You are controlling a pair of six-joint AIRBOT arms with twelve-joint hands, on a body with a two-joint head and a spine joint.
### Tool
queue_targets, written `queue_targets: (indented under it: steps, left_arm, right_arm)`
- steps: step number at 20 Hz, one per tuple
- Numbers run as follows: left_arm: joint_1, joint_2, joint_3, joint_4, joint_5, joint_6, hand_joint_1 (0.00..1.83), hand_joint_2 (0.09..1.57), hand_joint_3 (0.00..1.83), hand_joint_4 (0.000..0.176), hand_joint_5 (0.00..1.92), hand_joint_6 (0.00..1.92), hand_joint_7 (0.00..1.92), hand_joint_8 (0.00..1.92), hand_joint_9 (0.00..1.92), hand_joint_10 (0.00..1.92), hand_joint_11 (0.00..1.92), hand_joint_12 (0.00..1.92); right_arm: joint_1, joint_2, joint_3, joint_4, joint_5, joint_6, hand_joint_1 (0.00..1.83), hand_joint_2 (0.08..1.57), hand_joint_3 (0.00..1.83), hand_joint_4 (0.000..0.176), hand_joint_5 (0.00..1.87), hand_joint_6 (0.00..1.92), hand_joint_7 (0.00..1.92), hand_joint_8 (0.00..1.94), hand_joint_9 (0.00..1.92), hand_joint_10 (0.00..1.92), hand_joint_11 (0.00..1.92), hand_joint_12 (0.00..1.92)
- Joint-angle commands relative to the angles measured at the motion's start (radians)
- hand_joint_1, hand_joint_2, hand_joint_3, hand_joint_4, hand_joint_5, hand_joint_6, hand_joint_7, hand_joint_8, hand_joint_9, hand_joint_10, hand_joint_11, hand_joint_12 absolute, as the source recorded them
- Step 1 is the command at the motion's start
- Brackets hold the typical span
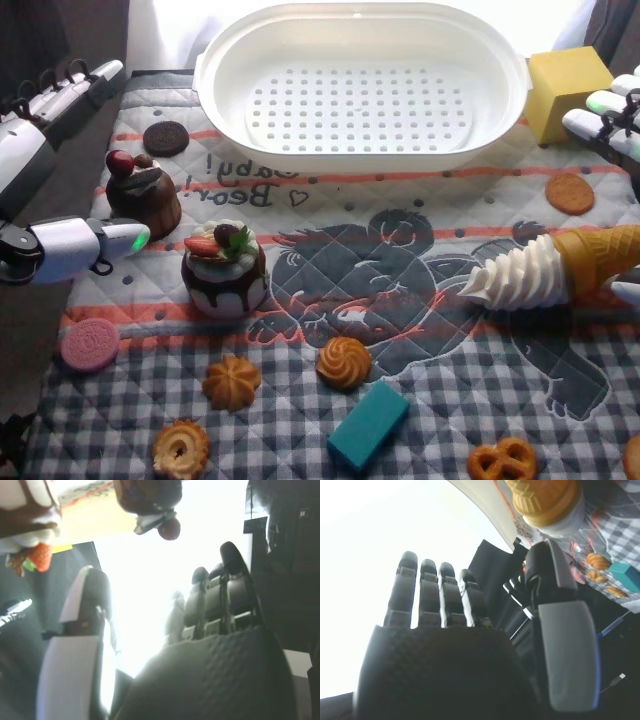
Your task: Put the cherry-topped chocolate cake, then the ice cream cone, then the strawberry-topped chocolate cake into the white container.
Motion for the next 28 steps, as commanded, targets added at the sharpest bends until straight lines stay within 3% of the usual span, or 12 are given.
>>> queue_targets:
  steps: [1,6,7,11,15,16,17,18,19,20,22,28]
  left_arm:
    - [-0.011,0.002,0.005,0.029,-0.118,-0.005,0.95,1.09,0.01,0.144,0.00,0.00,0.00,0.00,0.00,0.00,0.00,0.09]
    - [-0.039,-0.023,0.044,0.019,-0.054,-0.005,0.95,1.09,0.00,0.122,0.00,0.00,0.00,0.00,0.00,0.00,0.05,0.02]
    - [-0.052,-0.035,0.063,0.012,-0.028,-0.005,0.95,1.09,0.00,0.123,0.00,0.00,0.00,0.00,0.00,0.00,0.01,0.33]
    - [-0.102,-0.086,0.150,-0.027,0.105,-0.005,0.97,1.10,0.00,0.147,0.00,0.00,0.00,0.00,0.00,0.00,0.00,0.51]
    - [-0.130,-0.133,0.210,-0.072,0.208,0.047,1.02,1.07,0.00,0.078,0.07,0.01,0.08,0.01,0.09,0.03,0.00,0.92]
    - [-0.140,-0.150,0.224,-0.082,0.241,0.085,1.14,1.08,0.00,0.023,0.27,0.01,0.38,0.04,0.29,0.68,0.03,1.68]
    - [-0.143,-0.154,0.226,-0.085,0.248,0.095,1.14,1.08,0.00,0.023,0.27,0.01,0.38,0.04,0.29,0.68,0.03,1.68]
    - [-0.148,-0.164,0.235,-0.092,0.263,0.112,1.20,1.09,0.00,0.000,0.51,0.07,0.53,0.38,0.39,1.08,0.19,1.80]
    - [-0.150,-0.171,0.239,-0.093,0.268,0.112,1.30,1.18,0.00,0.000,0.58,0.34,0.72,1.15,0.53,1.55,0.53,1.90]
    - [-0.151,-0.172,0.239,-0.092,0.263,0.113,1.17,1.24,0.03,0.000,0.67,1.21,0.70,1.46,0.58,1.85,0.73,1.92]
    - [-0.163,-0.169,0.231,-0.079,0.249,0.113,1.31,1.25,0.02,0.000,0.52,1.88,0.67,1.56,0.60,1.92,0.69,1.92]
    - [-0.223,-0.135,0.182,0.002,0.197,0.112,1.10,1.32,0.03,0.016,0.56,1.67,0.62,1.62,0.55,1.92,0.58,1.92]
  right_arm:
    - [0.007,0.001,0.004,-0.004,0.125,-0.001,0.50,1.15,0.01,0.000,0.00,0.00,0.00,0.00,0.00,0.00,0.00,0.00]
    - [0.007,-0.002,0.004,0.000,0.126,0.001,0.49,1.15,0.00,0.000,0.00,0.00,0.00,0.00,0.00,0.00,0.00,0.00]
    - [0.006,-0.003,0.004,0.000,0.126,0.001,0.49,1.16,0.00,0.000,0.00,0.00,0.00,0.00,0.00,0.00,0.00,0.00]
    - [0.004,-0.012,0.005,0.013,0.133,0.002,0.52,1.14,0.00,0.000,0.00,0.00,0.00,0.00,0.00,0.00,0.00,0.00]
    - [-0.003,-0.014,0.005,0.016,0.142,0.012,0.53,1.17,0.01,0.000,0.00,0.00,0.00,0.00,0.00,0.00,0.00,0.00]
    - [-0.004,-0.014,0.005,0.017,0.143,0.013,0.54,1.16,0.00,0.000,0.00,0.00,0.00,0.00,0.00,0.00,0.00,0.00]
    - [-0.004,-0.014,0.005,0.018,0.144,0.014,0.54,1.16,0.00,0.000,0.00,0.00,0.00,0.00,0.00,0.00,0.00,0.00]
    - [-0.005,-0.014,0.005,0.018,0.144,0.015,0.57,1.16,0.00,0.000,0.00,0.00,0.00,0.00,0.00,0.00,0.00,0.00]
    - [-0.005,-0.015,0.005,0.019,0.144,0.015,0.59,1.17,0.00,0.000,0.00,0.00,0.00,0.00,0.00,0.00,0.01,0.00]
    - [-0.006,-0.015,0.005,0.019,0.144,0.016,0.58,1.17,0.01,0.000,0.00,0.00,0.00,0.00,0.00,0.00,0.01,0.00]
    - [-0.009,-0.015,0.005,0.019,0.144,0.019,0.56,1.17,0.00,0.000,0.00,0.00,0.00,0.00,0.00,0.00,0.03,0.02]
    - [-0.011,-0.017,0.005,0.019,0.145,0.024,0.49,1.19,0.00,0.000,0.00,0.00,0.00,0.00,0.00,0.00,0.00,0.53]
